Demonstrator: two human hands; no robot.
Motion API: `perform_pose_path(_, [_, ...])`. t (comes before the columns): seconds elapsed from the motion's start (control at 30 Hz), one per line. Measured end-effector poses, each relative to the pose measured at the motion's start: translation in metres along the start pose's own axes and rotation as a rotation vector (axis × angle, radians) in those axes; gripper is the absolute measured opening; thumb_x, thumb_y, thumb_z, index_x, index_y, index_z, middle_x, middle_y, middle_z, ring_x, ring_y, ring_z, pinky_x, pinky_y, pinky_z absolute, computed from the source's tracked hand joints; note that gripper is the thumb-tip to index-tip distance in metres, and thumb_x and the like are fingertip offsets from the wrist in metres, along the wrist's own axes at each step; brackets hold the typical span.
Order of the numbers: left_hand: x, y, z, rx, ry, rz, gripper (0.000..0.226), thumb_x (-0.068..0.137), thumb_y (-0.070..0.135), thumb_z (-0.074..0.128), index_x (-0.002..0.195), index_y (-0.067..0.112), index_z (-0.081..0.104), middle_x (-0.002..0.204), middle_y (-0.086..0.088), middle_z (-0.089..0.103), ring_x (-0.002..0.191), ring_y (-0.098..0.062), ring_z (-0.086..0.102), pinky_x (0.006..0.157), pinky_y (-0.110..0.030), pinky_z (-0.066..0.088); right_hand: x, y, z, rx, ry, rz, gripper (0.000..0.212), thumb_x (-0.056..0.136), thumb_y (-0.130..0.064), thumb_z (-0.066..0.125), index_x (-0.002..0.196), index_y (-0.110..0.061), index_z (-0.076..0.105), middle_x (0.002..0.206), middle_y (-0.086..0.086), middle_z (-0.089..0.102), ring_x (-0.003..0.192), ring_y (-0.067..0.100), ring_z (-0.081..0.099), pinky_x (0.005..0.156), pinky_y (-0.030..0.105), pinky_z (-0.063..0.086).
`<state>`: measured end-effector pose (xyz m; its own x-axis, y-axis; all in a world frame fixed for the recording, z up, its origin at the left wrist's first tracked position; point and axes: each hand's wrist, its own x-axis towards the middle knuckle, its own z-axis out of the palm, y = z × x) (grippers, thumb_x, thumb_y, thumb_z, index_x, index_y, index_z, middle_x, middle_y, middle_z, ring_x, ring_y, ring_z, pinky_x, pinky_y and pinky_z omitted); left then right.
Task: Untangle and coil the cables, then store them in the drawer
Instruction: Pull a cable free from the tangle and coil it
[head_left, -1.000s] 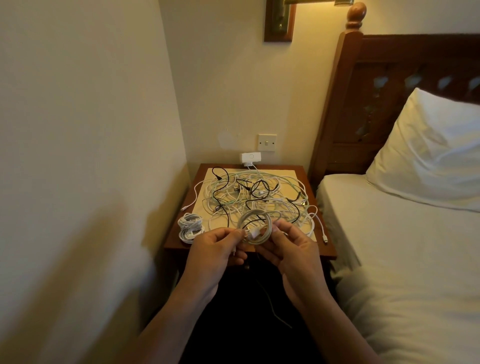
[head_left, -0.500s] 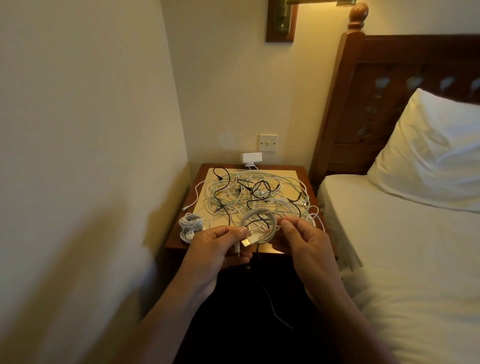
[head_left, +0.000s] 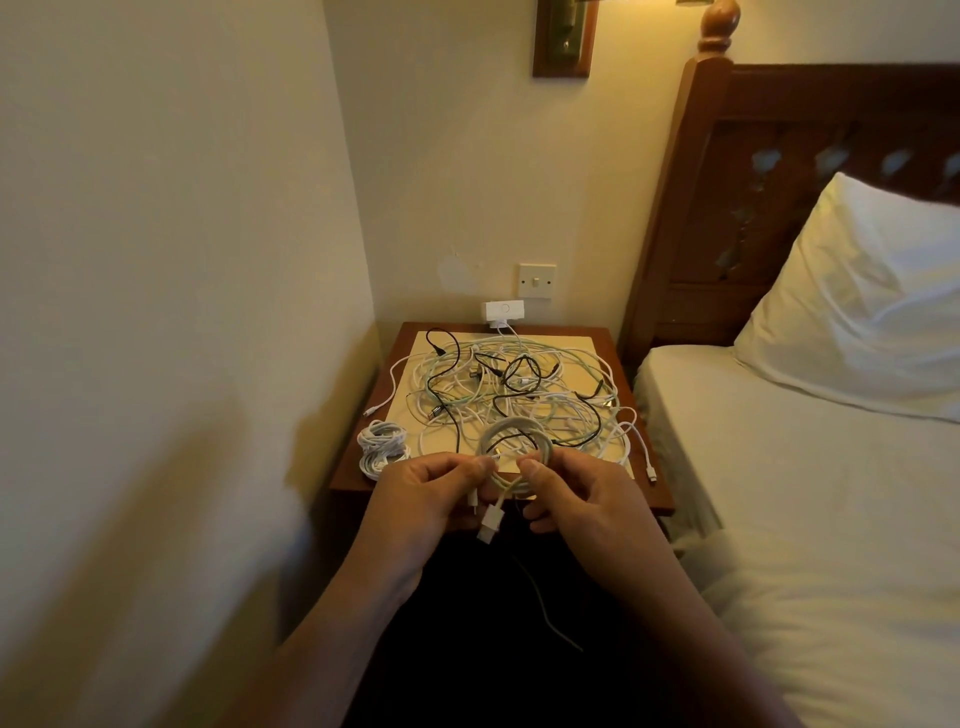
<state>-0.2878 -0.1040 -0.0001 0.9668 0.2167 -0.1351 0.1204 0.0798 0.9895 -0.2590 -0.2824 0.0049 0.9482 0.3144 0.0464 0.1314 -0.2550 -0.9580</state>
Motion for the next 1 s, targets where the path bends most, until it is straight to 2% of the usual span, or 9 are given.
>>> perform_pose_path(0.1, [0.0, 0.0, -0.001, 0.136, -0.015, 0.0, 0.014, 0.089, 0.026, 0.075, 0.09, 0.014, 0.082, 0.063, -0.002, 0.063, 0.056, -0.006, 0.05, 0.054, -0.017, 0.043, 0.003, 0.006, 0.0, -0.059, 0.08, -0.004, 0.015, 0.103, -0.028, 0.059, 0.099, -0.023, 0.072, 0.083, -0.002, 0.076, 0.078, 0.009, 0.074, 0.067, 0.021, 0.06])
perform_pose_path(0.2, [-0.001, 0.001, -0.001, 0.024, -0.039, -0.061, 0.022, 0.082, 0.025, 0.079, 0.099, 0.01, 0.079, 0.071, -0.005, 0.064, 0.058, -0.009, 0.054, 0.054, -0.02, 0.047, 0.003, 0.013, 0.0, -0.175, 0.077, -0.007, 0.016, 0.104, -0.028, 0.059, 0.098, -0.022, 0.072, 0.081, -0.003, 0.075, 0.075, 0.004, 0.074, 0.068, 0.021, 0.06])
perform_pose_path(0.3, [-0.001, 0.003, 0.001, -0.204, -0.051, -0.139, 0.027, 0.089, 0.019, 0.068, 0.111, 0.003, 0.072, 0.089, -0.014, 0.075, 0.073, -0.019, 0.072, 0.067, -0.026, 0.062, 0.002, 0.016, 0.004, -0.166, 0.065, 0.006, 0.014, 0.104, -0.026, 0.059, 0.102, -0.022, 0.073, 0.081, -0.003, 0.075, 0.075, 0.005, 0.074, 0.067, 0.02, 0.06])
perform_pose_path(0.4, [0.001, 0.003, -0.002, -0.39, -0.143, -0.192, 0.025, 0.104, 0.006, 0.048, 0.122, 0.001, 0.064, 0.11, -0.02, 0.075, 0.1, -0.028, 0.075, 0.084, -0.032, 0.063, 0.004, 0.015, 0.001, -0.109, 0.069, 0.034, 0.016, 0.104, -0.025, 0.059, 0.102, -0.018, 0.073, 0.08, -0.001, 0.076, 0.073, 0.007, 0.075, 0.065, 0.02, 0.06])
perform_pose_path(0.47, [0.0, 0.004, -0.002, -0.397, -0.167, -0.181, 0.024, 0.1, 0.001, 0.053, 0.122, 0.003, 0.063, 0.113, -0.019, 0.075, 0.102, -0.026, 0.074, 0.087, -0.031, 0.061, 0.006, 0.014, -0.003, -0.071, 0.024, 0.061, 0.017, 0.104, -0.024, 0.059, 0.102, -0.016, 0.074, 0.08, 0.002, 0.077, 0.074, 0.012, 0.076, 0.069, 0.026, 0.063])
perform_pose_path(0.67, [0.001, -0.002, 0.0, 0.041, 0.009, 0.004, 0.034, 0.08, 0.016, 0.083, 0.111, 0.011, 0.069, 0.076, -0.009, 0.072, 0.053, -0.014, 0.059, 0.049, -0.021, 0.049, 0.003, 0.012, -0.006, 0.179, -0.184, 0.141, 0.018, 0.104, -0.017, 0.057, 0.108, -0.013, 0.075, 0.091, 0.012, 0.078, 0.079, 0.021, 0.076, 0.074, 0.032, 0.063])
perform_pose_path(0.77, [0.004, -0.003, -0.004, 0.211, -0.03, 0.059, 0.027, 0.08, 0.023, 0.085, 0.1, 0.013, 0.069, 0.07, -0.006, 0.056, 0.059, -0.011, 0.051, 0.052, -0.021, 0.043, 0.004, 0.016, -0.009, 0.168, -0.214, 0.136, 0.021, 0.105, -0.015, 0.055, 0.11, -0.014, 0.075, 0.092, 0.012, 0.077, 0.079, 0.02, 0.074, 0.076, 0.033, 0.062])
perform_pose_path(0.9, [0.004, -0.006, 0.0, 0.351, -0.043, 0.145, 0.014, 0.086, 0.013, 0.076, 0.09, 0.013, 0.063, 0.079, -0.009, 0.069, 0.07, -0.013, 0.064, 0.067, -0.03, 0.055, 0.006, 0.014, -0.01, 0.024, -0.204, 0.057, 0.023, 0.106, -0.011, 0.052, 0.11, -0.017, 0.074, 0.089, 0.012, 0.075, 0.073, 0.012, 0.069, 0.071, 0.029, 0.06])
perform_pose_path(1.0, [0.004, -0.007, 0.003, 0.374, -0.059, 0.156, 0.017, 0.086, 0.009, 0.072, 0.086, 0.024, 0.062, 0.074, -0.004, 0.068, 0.063, -0.022, 0.067, 0.061, -0.034, 0.056, 0.011, 0.012, -0.009, -0.177, -0.126, -0.044, 0.02, 0.105, -0.016, 0.056, 0.115, -0.021, 0.073, 0.084, 0.006, 0.074, 0.071, 0.009, 0.068, 0.072, 0.033, 0.06])
